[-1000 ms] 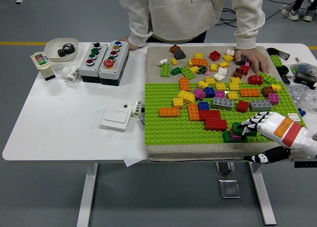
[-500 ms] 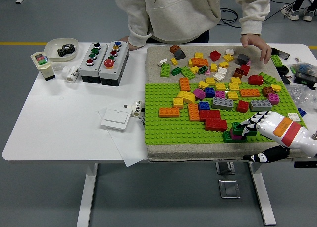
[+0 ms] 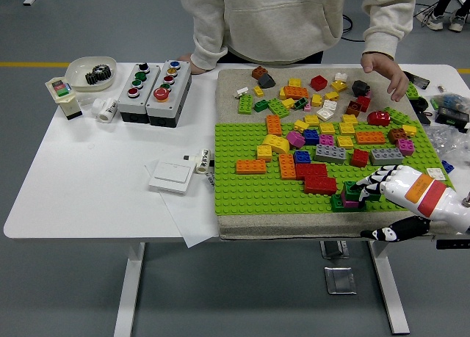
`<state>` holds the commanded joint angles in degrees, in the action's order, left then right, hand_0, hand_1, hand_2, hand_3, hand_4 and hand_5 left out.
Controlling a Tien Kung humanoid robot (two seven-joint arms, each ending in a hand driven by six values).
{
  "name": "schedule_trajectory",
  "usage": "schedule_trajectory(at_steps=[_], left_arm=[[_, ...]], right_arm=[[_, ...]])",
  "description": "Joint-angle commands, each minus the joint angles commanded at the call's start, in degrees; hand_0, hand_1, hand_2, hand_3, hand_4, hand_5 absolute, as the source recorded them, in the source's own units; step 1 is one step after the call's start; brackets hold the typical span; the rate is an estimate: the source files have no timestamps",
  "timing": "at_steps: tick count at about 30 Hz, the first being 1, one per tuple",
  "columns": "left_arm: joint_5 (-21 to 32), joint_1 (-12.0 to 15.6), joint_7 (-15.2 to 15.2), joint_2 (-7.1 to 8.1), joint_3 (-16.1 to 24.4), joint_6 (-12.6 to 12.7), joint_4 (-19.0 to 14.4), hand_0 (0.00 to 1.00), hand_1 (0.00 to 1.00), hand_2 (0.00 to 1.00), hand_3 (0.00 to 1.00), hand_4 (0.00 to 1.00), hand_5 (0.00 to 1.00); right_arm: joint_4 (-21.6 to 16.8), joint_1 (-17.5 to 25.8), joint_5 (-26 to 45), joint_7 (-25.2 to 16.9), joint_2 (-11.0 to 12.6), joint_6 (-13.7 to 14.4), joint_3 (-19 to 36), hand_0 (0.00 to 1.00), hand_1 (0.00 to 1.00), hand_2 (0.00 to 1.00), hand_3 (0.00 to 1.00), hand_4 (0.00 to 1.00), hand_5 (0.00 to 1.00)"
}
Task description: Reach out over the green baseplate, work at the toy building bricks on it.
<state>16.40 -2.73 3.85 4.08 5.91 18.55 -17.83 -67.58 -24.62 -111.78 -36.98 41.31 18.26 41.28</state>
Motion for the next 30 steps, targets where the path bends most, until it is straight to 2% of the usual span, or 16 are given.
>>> schedule_trajectory(at_steps=[30], left_arm=[[-0.89, -0.1, -0.29, 0.02, 0.31, 0.06, 0.07, 0.633, 0.733, 0.719, 0.565, 0.609, 0.612]], right_arm=[[-0.5, -0.43, 0.91, 0.0, 0.65, -0.78, -1.35, 0.663, 0.651, 0.669, 0.524, 0.882, 0.623]])
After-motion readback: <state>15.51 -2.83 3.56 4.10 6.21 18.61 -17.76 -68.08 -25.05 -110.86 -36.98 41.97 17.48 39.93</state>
